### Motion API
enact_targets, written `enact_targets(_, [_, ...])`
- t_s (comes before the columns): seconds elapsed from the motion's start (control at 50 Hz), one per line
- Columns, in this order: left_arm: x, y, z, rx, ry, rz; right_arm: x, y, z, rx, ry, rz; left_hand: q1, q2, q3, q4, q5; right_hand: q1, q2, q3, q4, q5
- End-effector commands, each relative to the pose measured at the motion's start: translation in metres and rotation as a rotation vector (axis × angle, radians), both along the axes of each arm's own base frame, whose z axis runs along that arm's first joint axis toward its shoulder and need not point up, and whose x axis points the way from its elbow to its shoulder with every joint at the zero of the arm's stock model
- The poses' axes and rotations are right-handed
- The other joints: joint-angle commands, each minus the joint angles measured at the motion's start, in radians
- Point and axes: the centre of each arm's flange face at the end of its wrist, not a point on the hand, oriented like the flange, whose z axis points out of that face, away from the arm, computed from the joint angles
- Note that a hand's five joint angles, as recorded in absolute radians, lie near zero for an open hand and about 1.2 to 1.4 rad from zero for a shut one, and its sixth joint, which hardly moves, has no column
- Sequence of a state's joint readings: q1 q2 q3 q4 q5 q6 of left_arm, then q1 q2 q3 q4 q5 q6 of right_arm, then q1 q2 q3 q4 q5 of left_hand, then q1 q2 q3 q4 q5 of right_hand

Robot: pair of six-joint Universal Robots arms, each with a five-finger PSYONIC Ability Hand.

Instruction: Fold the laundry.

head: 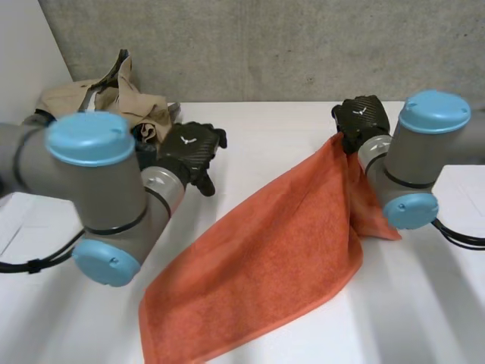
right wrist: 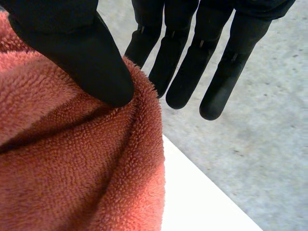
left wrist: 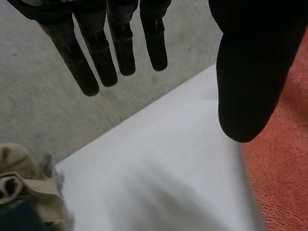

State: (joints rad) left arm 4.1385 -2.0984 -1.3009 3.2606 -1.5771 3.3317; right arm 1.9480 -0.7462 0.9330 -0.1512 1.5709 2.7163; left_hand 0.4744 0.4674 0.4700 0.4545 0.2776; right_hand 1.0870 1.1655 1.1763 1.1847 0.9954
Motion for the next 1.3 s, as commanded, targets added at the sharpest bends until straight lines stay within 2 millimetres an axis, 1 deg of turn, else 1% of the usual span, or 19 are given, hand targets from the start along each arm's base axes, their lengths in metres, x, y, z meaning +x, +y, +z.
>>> enact_targets(0.02, [0.031, 0.049, 0.034, -0.018, 0.01, 0.015, -0.003, -0.022, 0.011, -0.117, 0.055, -0.136, 0.006, 0.013, 0.011, 0.026, 0.029, -0.542, -0.621, -0.632, -0.64, -0.625])
enact_targets(0.04, [0.034, 0.056, 0.036, -0.018, 0.01, 0.014, -0.004, -0.023, 0.013, -0.123, 0.059, -0.144, 0.006, 0.013, 0.011, 0.026, 0.029, -0.809, -0.887, -0.898, -0.906, -0.891])
enact_targets(0.06, [0.042, 0.068, 0.037, -0.016, 0.005, 0.012, -0.004, -0.023, 0.014, -0.128, 0.061, -0.149, 0.009, 0.016, 0.014, 0.029, 0.031, -0.912, -0.991, -1.002, -1.01, -0.995])
enact_targets(0.12, [0.051, 0.086, 0.035, -0.007, -0.01, 0.003, -0.004, -0.021, 0.021, -0.131, 0.061, -0.149, 0.012, 0.019, 0.017, 0.032, 0.034, -0.912, -0.991, -1.002, -1.01, -0.995])
enact_targets(0.16, [0.058, 0.103, 0.028, 0.013, -0.026, -0.011, -0.005, -0.017, 0.025, -0.127, 0.063, -0.144, 0.012, 0.019, 0.017, 0.032, 0.034, -0.912, -0.991, -1.002, -1.01, -0.995])
enact_targets(0.18, [0.063, 0.112, 0.021, 0.033, -0.04, -0.014, -0.007, -0.011, 0.033, -0.121, 0.068, -0.141, 0.009, 0.016, 0.014, 0.029, 0.032, -0.912, -0.991, -1.002, -1.01, -0.995])
enact_targets(0.22, [0.067, 0.119, 0.012, 0.061, -0.059, -0.018, -0.012, -0.004, 0.042, -0.112, 0.073, -0.135, 0.006, 0.013, 0.011, 0.026, 0.029, -0.912, -0.991, -1.002, -1.01, -0.995])
enact_targets(0.3, [0.073, 0.138, -0.016, 0.147, -0.12, -0.041, -0.017, 0.023, 0.055, -0.042, 0.103, -0.048, 0.0, 0.007, 0.005, 0.02, 0.023, -0.912, -0.991, -1.002, -1.01, -0.995])
enact_targets(0.32, [0.074, 0.14, -0.019, 0.157, -0.128, -0.044, -0.019, 0.036, 0.057, -0.002, 0.114, -0.013, 0.0, 0.007, 0.005, 0.02, 0.023, -0.912, -0.991, -1.002, -1.01, -0.995])
enact_targets(0.38, [0.075, 0.147, -0.036, 0.21, -0.17, -0.057, -0.023, 0.054, 0.057, 0.058, 0.128, 0.029, 0.0, 0.007, 0.005, 0.02, 0.023, -0.912, -0.991, -1.002, -1.01, -0.995])
enact_targets(0.4, [0.075, 0.148, -0.039, 0.22, -0.177, -0.059, -0.025, 0.066, 0.052, 0.098, 0.136, 0.05, 0.0, 0.007, 0.005, 0.02, 0.023, -0.912, -0.991, -1.002, -1.01, -0.995])
enact_targets(0.46, [0.075, 0.159, -0.049, 0.245, -0.215, -0.087, -0.029, 0.075, 0.04, 0.152, 0.145, 0.064, 0.0, 0.007, 0.005, 0.02, 0.023, -0.912, -0.991, -1.002, -1.01, -0.995])
enact_targets(0.48, [0.075, 0.165, -0.054, 0.254, -0.232, -0.106, -0.032, 0.082, 0.029, 0.19, 0.156, 0.07, 0.0, 0.007, 0.005, 0.02, 0.023, -0.912, -0.991, -1.002, -1.01, -0.995])
enact_targets(0.52, [0.075, 0.167, -0.058, 0.258, -0.237, -0.112, -0.037, 0.091, 0.018, 0.234, 0.169, 0.072, 0.0, 0.007, 0.005, 0.02, 0.023, -0.912, -0.991, -1.002, -1.01, -0.995])
enact_targets(0.6, [0.073, 0.165, -0.069, 0.255, -0.242, -0.112, -0.051, 0.098, 0.012, 0.267, 0.173, 0.049, 0.003, 0.01, 0.008, 0.023, 0.026, -0.912, -0.991, -1.002, -1.01, -0.995])
enact_targets(0.66, [0.072, 0.162, -0.074, 0.249, -0.242, -0.103, -0.055, 0.102, 0.005, 0.273, 0.171, 0.055, 0.006, 0.013, 0.011, 0.026, 0.029, -0.912, -0.991, -1.002, -1.01, -0.995])
enact_targets(0.82, [0.07, 0.164, -0.084, 0.269, -0.259, -0.113, -0.064, 0.104, -0.004, 0.246, 0.157, 0.039, 0.012, 0.019, 0.017, 0.032, 0.034, -0.912, -0.991, -1.002, -1.01, -0.995])
enact_targets(1.14, [0.066, 0.164, -0.097, 0.275, -0.268, -0.125, -0.065, 0.108, -0.012, 0.252, 0.158, 0.04, 0.021, 0.028, 0.025, 0.041, 0.043, -0.912, -0.991, -1.002, -1.01, -0.995])
enact_targets(1.3, [0.061, 0.159, -0.103, 0.248, -0.26, -0.125, -0.064, 0.11, -0.014, 0.256, 0.158, 0.053, 0.106, 0.113, 0.11, 0.126, 0.128, -0.912, -0.991, -1.002, -1.01, -0.995])
